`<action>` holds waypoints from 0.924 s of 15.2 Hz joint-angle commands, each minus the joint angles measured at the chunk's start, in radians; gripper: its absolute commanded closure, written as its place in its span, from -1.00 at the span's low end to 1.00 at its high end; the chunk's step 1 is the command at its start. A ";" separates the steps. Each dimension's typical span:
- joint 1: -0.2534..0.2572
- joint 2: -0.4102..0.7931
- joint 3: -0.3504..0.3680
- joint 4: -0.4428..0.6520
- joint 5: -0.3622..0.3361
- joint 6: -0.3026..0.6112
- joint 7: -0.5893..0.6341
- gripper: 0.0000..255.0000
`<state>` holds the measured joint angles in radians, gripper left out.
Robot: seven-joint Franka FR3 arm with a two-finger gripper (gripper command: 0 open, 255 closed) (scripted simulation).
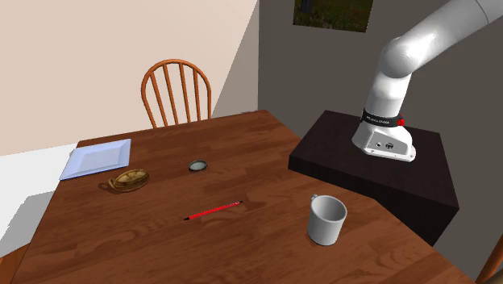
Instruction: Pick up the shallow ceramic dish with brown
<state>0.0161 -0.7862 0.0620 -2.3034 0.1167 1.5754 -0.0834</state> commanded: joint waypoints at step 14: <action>0.052 0.157 0.193 -0.239 0.131 0.472 0.155 -1.00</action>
<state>0.0633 -0.6516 0.2370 -2.5311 0.2375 2.0039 0.0566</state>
